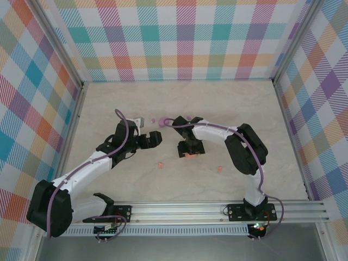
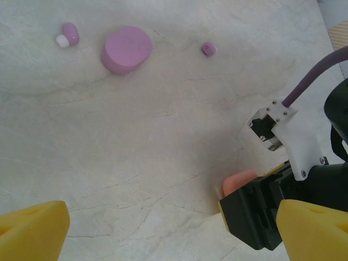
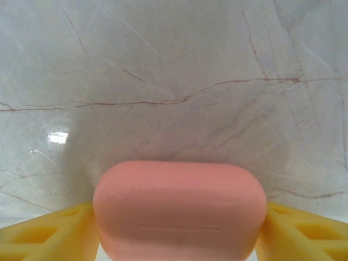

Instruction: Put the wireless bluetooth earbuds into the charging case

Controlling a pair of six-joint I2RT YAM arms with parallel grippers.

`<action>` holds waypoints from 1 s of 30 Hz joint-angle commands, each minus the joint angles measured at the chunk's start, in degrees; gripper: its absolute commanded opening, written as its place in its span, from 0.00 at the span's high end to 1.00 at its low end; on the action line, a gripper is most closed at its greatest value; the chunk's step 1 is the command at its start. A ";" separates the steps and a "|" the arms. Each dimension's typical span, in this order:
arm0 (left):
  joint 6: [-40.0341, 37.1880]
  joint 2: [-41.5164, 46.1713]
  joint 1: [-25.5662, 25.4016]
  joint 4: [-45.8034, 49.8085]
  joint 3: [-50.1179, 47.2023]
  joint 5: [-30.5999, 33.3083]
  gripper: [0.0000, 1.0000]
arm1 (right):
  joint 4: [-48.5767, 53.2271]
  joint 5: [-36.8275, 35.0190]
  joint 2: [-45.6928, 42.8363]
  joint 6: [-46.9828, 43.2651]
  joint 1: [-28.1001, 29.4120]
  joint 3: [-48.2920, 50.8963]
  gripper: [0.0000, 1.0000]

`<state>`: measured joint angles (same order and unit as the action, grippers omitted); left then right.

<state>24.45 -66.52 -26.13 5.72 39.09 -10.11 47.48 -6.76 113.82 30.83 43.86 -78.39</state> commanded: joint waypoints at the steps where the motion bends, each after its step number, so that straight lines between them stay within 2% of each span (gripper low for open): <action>1: -1.87 1.51 -0.15 -1.37 -1.08 -1.89 0.03 | -0.28 1.11 1.16 0.61 -0.19 0.69 0.33; 8: -2.95 5.86 -0.15 -9.45 -4.88 -5.11 0.02 | -1.76 1.95 -2.38 2.74 -0.85 1.45 0.37; 12: -4.05 8.83 -0.24 -14.40 -7.11 -6.96 0.03 | -4.88 4.40 -7.73 5.25 -2.55 3.29 0.38; 15: -4.94 13.07 -0.57 -20.31 -10.22 -5.83 0.03 | -7.31 6.72 -12.33 6.61 -3.90 3.88 0.39; 20: -8.97 17.91 -1.72 -29.84 -13.27 -7.03 0.03 | -10.50 7.38 -20.85 9.41 -5.29 3.96 0.39; 25: -11.65 12.75 -4.59 -32.90 -9.75 -12.55 0.06 | -21.08 7.38 -32.96 13.45 -5.95 9.56 0.36; 27: -12.09 10.90 -7.40 -39.82 -10.90 -11.36 0.08 | -24.49 7.34 -37.26 16.23 -6.37 11.88 0.36; 30: -13.58 7.68 -10.86 -50.68 -12.29 -8.66 0.04 | -26.42 7.61 -41.66 19.98 -6.92 13.58 0.35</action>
<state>13.78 -57.04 -34.63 -31.24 27.38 -19.40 26.65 -0.14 74.78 45.36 37.56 -66.50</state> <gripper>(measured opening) 0.950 0.645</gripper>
